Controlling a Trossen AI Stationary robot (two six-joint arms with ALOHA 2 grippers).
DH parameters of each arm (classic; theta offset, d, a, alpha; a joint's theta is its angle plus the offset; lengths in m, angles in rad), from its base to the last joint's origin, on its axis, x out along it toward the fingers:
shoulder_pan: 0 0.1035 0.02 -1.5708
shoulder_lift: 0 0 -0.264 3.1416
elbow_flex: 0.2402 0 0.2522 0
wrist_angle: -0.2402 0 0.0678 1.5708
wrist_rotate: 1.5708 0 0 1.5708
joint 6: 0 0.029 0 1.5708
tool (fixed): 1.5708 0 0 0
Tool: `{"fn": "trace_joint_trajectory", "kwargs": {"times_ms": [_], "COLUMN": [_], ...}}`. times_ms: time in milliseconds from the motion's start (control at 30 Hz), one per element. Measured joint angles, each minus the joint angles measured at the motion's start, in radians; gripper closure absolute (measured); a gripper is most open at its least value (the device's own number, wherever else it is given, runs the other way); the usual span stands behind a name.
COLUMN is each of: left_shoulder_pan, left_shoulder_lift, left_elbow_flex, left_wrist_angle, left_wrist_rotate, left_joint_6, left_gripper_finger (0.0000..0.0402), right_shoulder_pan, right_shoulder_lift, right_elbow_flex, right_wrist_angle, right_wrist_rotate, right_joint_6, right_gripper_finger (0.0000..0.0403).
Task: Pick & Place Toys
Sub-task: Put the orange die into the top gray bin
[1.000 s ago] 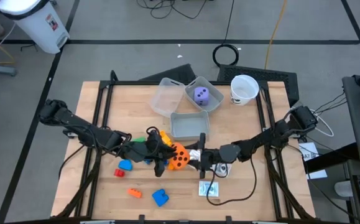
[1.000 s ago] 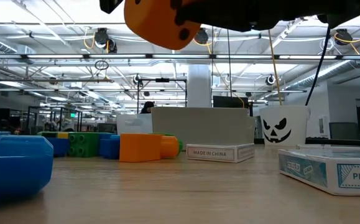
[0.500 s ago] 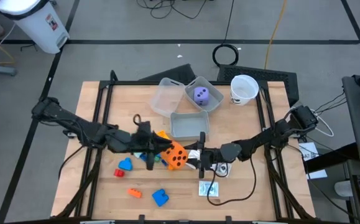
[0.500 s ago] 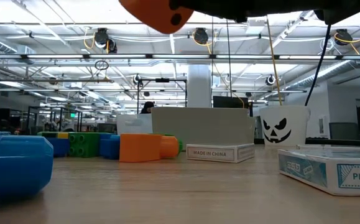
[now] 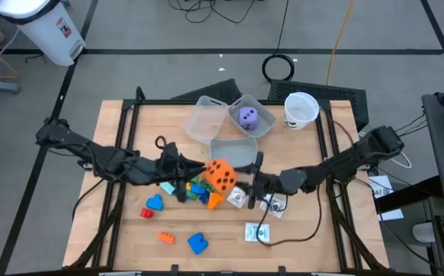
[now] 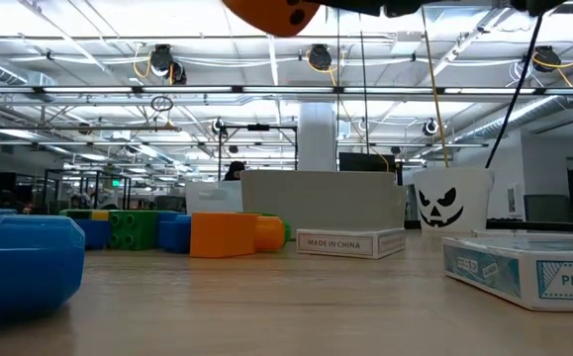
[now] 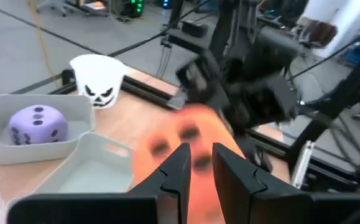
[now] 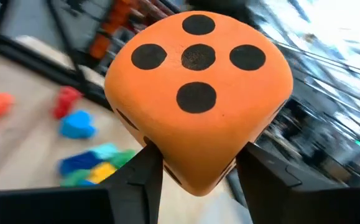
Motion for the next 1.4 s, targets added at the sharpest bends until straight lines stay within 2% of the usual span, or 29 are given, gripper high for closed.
{"fn": "trace_joint_trajectory", "kwargs": {"times_ms": [200, 433, 667, 800, 867, 1067, 1400], "left_shoulder_pan": [0.008, 0.008, 0.012, 0.015, 0.014, 0.019, 0.030], "left_shoulder_lift": [0.009, 0.019, 0.045, 0.059, 0.063, 0.073, 0.072], "left_elbow_flex": [0.000, -0.001, -0.001, -0.001, -0.001, -0.001, -0.001], "left_wrist_angle": [-0.022, -0.049, -0.064, -0.059, -0.072, -0.076, -0.073], "left_wrist_rotate": [-0.003, -0.007, -0.021, -0.020, -0.019, -0.016, -0.017], "left_joint_6": [-0.016, -0.025, -0.022, -0.021, -0.014, -0.006, 0.002], "left_gripper_finger": [0.0330, 0.0330, 0.0330, 0.0330, 0.0330, 0.0330, 0.0330], "right_shoulder_pan": [-0.084, -0.269, -0.504, -0.613, -0.651, -0.709, -0.714], "right_shoulder_lift": [-0.139, -0.254, -0.269, -0.256, -0.256, -0.256, -0.258], "right_elbow_flex": [0.000, -0.001, -0.002, -0.030, -0.054, -0.139, -0.191], "right_wrist_angle": [-0.172, -0.432, -0.643, -0.676, -0.681, -0.682, -0.687], "right_wrist_rotate": [0.038, 0.033, -0.059, -0.126, -0.128, -0.129, -0.126], "right_joint_6": [0.004, 0.116, 0.216, 0.257, 0.256, 0.216, 0.169], "right_gripper_finger": [0.0258, 0.0258, 0.0258, 0.0258, 0.0258, 0.0258, 0.0258]}}
